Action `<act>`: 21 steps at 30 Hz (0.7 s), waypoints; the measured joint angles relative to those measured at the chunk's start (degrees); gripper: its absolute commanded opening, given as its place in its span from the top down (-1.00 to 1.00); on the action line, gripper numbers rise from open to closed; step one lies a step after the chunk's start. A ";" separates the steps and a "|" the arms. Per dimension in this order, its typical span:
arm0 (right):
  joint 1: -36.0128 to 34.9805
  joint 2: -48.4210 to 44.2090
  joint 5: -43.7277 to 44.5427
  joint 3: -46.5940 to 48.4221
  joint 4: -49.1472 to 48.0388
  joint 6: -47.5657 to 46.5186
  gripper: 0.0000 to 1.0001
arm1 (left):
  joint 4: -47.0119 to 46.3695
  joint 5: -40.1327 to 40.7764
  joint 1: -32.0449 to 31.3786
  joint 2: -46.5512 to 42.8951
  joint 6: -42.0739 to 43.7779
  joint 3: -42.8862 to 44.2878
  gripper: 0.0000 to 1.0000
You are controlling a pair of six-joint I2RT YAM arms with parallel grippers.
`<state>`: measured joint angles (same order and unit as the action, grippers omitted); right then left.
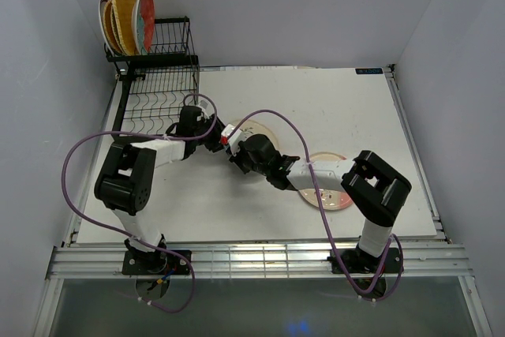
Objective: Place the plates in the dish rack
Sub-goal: Insert the plate into the dish rack.
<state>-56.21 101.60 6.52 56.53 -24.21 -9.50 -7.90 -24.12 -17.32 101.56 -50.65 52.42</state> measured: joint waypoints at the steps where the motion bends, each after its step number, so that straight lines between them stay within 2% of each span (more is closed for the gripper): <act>1: -0.04 0.00 0.02 0.02 0.02 0.00 0.84 | -0.15 0.13 0.00 -0.46 0.00 -0.15 0.00; 5: -0.17 0.00 0.33 0.07 -0.35 -0.04 0.84 | -0.24 0.70 0.04 -2.12 0.20 -0.50 0.03; 9: -0.17 0.00 0.70 0.61 -0.44 -0.11 0.85 | -0.22 1.11 0.37 -3.15 0.96 -0.55 0.51; 10: -0.17 0.00 0.96 0.79 -0.55 -0.15 0.85 | -0.42 1.01 0.55 -3.32 1.22 -0.61 0.78; 13: -0.02 -0.61 1.18 0.98 -1.25 -0.07 0.84 | -1.14 1.31 0.98 -4.70 1.90 -0.85 1.00; 16: -0.20 -0.70 1.25 0.98 -1.68 -0.13 0.80 | -0.90 2.69 0.94 -6.43 2.95 -1.75 1.00; 19: -0.46 -0.74 0.98 0.98 -1.73 -0.09 0.55 | -1.22 3.85 0.90 -7.93 3.43 -3.06 1.00; 20: -0.57 -0.74 0.87 0.98 -1.79 -0.20 0.41 | -1.25 4.07 0.83 -8.55 3.74 -3.52 1.00; 21: -0.63 -0.79 0.85 0.92 -1.99 -0.24 0.36 | -1.31 4.20 0.70 -9.14 4.13 -3.98 1.00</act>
<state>-56.84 100.82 7.38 57.45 -26.20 -9.74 -9.21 -19.92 -16.62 92.42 -46.52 48.45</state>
